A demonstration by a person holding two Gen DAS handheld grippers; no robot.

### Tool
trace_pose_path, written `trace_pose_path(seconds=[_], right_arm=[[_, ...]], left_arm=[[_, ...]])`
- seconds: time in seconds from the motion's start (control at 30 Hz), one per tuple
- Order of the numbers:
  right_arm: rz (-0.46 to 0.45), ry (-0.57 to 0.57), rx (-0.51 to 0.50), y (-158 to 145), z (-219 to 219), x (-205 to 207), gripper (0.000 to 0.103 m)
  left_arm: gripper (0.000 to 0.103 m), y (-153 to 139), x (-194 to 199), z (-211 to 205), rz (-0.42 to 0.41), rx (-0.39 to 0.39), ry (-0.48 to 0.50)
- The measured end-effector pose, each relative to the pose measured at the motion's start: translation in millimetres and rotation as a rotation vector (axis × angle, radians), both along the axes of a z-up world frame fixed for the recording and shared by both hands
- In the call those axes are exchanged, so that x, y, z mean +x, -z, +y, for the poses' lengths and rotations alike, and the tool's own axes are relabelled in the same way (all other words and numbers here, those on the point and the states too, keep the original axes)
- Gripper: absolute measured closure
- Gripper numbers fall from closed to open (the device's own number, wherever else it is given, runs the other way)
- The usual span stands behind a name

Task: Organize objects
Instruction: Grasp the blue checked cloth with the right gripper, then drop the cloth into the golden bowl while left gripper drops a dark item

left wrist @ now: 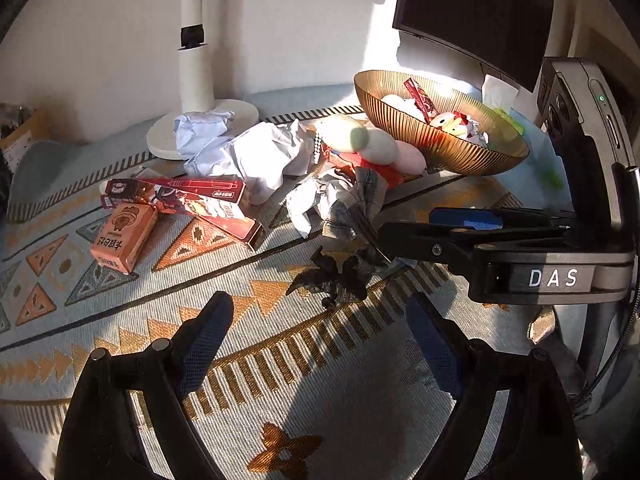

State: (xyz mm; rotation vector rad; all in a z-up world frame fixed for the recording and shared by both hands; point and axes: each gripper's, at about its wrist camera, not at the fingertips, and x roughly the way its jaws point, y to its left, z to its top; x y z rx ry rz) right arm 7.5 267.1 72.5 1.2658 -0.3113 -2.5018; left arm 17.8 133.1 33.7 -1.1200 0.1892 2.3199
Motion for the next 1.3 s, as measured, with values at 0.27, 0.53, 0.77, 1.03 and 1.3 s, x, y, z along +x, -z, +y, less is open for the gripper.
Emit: trace_pose_path(seconds=[0.27, 0.53, 0.77, 1.03, 1.3], right_arm=[[-0.028, 0.002, 0.065, 14.3, -11.8, -7.2, 0.043], [0.020, 0.032, -0.006, 5.6, 2.9, 5.7, 0.076], [0.043, 0.098, -0.138, -0.6, 32.5, 13.1, 0.076], [0.057, 0.143, -0.168, -11.7, 68.4, 50.7, 0.076], [0.172, 0.251, -0.210, -69.7, 132.3, 83.6, 0.076]], left_arm=[[0.026, 18.9, -23.6, 8.3, -0.102, 0.077, 0.030], [0.079, 20.1, -14.6, 14.1, -0.072, 0.044, 0.052], [0.079, 17.5, -16.3, 5.0, -0.065, 0.085, 0.034], [0.079, 5.5, -4.0, 1.6, -0.028, 0.091, 0.039], [0.079, -45.2, 20.0, 20.8, 0.065, 0.175, 0.121]])
